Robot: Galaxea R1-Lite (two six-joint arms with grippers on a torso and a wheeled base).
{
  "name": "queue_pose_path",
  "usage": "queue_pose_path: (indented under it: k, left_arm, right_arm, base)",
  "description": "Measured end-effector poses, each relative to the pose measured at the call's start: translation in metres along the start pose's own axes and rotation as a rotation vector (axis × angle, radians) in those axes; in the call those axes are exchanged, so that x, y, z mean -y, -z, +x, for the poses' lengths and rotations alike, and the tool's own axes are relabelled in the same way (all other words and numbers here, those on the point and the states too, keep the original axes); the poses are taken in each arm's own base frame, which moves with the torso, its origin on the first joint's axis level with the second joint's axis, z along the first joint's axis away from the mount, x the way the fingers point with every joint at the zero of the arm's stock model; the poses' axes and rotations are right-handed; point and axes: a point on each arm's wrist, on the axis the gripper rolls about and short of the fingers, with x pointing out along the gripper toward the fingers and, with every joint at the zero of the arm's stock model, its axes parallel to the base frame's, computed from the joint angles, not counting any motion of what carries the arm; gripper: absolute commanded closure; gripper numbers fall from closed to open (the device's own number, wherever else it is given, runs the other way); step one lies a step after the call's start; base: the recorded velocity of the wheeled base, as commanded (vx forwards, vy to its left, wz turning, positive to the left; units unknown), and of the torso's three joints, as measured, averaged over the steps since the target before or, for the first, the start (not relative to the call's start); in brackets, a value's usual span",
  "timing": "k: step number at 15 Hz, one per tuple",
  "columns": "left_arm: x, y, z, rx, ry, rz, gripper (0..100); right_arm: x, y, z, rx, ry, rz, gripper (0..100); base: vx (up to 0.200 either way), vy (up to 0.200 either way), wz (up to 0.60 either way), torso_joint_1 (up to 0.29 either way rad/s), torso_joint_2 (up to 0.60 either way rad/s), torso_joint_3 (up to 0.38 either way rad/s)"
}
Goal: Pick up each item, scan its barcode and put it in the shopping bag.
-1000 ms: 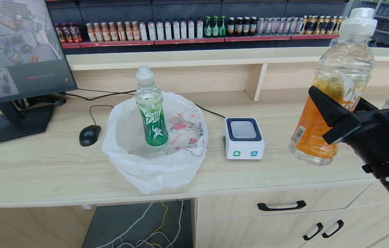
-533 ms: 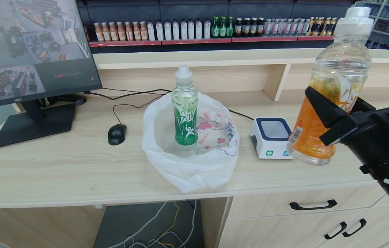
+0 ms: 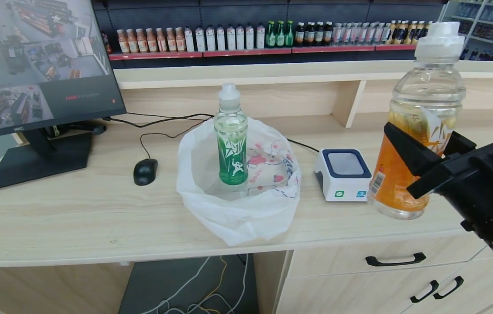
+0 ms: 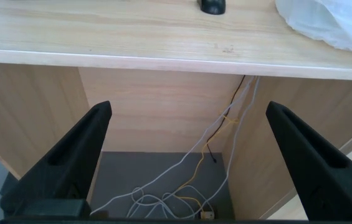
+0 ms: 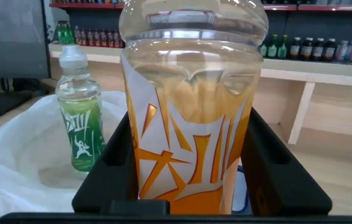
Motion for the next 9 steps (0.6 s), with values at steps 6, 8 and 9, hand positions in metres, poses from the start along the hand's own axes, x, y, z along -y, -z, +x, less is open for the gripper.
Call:
queue_pose_path:
  k: [6,8,9]
  left_arm:
    - [0.0,0.0,0.0,0.0,0.0,0.0,0]
    - [0.0,0.0,0.0,0.0,0.0,0.0,0]
    - [0.0,0.0,0.0,0.0,0.0,0.0,0]
  right_arm:
    - [0.017,0.012,0.015,0.04,-0.248,-0.332,100]
    - [0.027,0.006,0.034,0.104,-0.269,-0.421,100]
    - [0.029,-0.001,0.046,0.156,-0.276,-0.463,100]
  base:
    - [0.0,0.0,0.0,0.0,0.0,0.0]
    - [0.0,0.0,0.0,0.0,0.0,0.0]
    - [0.0,0.0,0.0,0.0,0.0,0.0]
